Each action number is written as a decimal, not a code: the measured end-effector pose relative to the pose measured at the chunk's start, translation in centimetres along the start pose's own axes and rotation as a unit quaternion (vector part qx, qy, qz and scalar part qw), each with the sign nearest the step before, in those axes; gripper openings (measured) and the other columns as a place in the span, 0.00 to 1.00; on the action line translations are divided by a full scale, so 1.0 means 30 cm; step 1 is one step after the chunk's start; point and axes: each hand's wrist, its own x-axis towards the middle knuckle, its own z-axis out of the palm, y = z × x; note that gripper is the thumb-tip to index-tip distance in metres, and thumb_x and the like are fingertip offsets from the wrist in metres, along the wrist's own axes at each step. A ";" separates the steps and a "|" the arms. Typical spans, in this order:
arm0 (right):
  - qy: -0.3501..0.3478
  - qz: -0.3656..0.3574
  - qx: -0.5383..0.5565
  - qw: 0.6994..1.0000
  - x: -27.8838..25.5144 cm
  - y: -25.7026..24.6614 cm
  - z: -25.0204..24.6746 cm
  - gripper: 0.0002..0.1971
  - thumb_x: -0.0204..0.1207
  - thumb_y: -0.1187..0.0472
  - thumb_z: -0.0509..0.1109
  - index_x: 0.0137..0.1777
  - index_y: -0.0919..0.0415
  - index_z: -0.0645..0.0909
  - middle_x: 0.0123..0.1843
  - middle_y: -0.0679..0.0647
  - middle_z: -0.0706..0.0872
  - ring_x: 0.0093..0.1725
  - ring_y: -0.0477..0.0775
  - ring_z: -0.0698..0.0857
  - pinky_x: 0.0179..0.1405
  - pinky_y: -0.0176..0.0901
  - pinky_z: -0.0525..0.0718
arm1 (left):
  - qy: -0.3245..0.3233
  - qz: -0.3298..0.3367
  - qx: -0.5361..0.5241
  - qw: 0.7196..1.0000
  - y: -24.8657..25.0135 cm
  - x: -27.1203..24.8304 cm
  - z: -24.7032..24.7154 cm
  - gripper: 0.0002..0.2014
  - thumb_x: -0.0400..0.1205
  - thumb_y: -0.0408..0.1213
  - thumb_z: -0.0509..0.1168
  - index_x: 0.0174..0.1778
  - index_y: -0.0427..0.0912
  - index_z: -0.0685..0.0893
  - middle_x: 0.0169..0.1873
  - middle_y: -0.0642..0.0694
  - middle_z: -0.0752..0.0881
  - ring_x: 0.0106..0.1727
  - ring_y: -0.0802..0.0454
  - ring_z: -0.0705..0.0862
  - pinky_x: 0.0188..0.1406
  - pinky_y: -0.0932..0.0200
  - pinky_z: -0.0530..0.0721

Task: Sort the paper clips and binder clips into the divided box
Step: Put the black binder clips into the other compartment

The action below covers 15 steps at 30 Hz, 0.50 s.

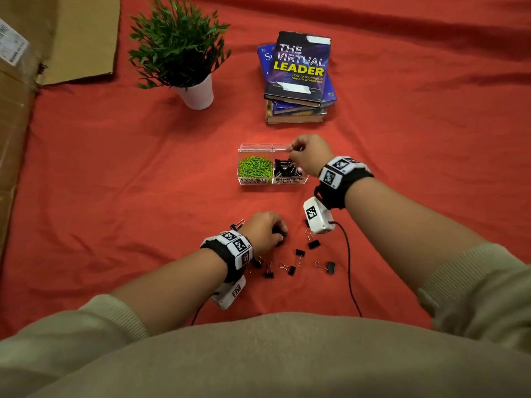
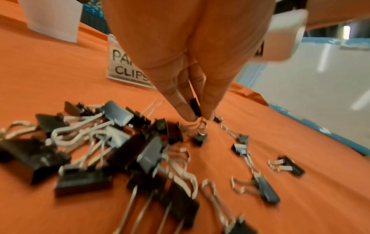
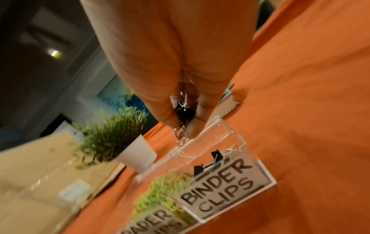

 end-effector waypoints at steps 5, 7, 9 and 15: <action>-0.026 -0.044 -0.101 0.994 -0.028 0.010 0.019 0.12 0.74 0.64 0.68 0.58 0.58 0.83 0.55 0.56 0.86 0.49 0.54 0.84 0.50 0.39 0.78 | 0.066 0.000 -0.046 0.997 0.046 0.039 -0.110 0.06 0.75 0.28 0.70 0.45 0.42 0.87 0.45 0.48 0.89 0.43 0.58 0.83 0.46 0.65 0.80; 0.008 -0.050 -0.069 0.996 -0.064 0.036 0.006 0.10 0.73 0.65 0.67 0.52 0.59 0.85 0.49 0.57 0.88 0.43 0.51 0.82 0.47 0.39 0.80 | 0.099 0.001 -0.062 0.993 0.068 0.075 -0.160 0.06 0.75 0.29 0.70 0.45 0.43 0.87 0.44 0.47 0.89 0.43 0.56 0.83 0.48 0.64 0.81; 0.026 -0.058 -0.062 0.996 -0.113 0.076 -0.013 0.08 0.72 0.67 0.65 0.47 0.59 0.85 0.43 0.56 0.88 0.38 0.50 0.80 0.42 0.38 0.78 | 0.131 0.001 -0.070 0.989 0.093 0.126 -0.209 0.07 0.74 0.29 0.71 0.46 0.42 0.87 0.44 0.47 0.89 0.44 0.54 0.83 0.48 0.64 0.80; -0.206 -0.110 -0.208 0.950 -0.305 0.233 0.017 0.19 0.66 0.66 0.70 0.59 0.59 0.82 0.55 0.55 0.83 0.56 0.55 0.80 0.58 0.42 0.77 | 0.177 -0.005 -0.024 0.984 0.155 0.258 -0.283 0.06 0.77 0.31 0.68 0.49 0.40 0.85 0.46 0.43 0.88 0.46 0.49 0.83 0.43 0.62 0.77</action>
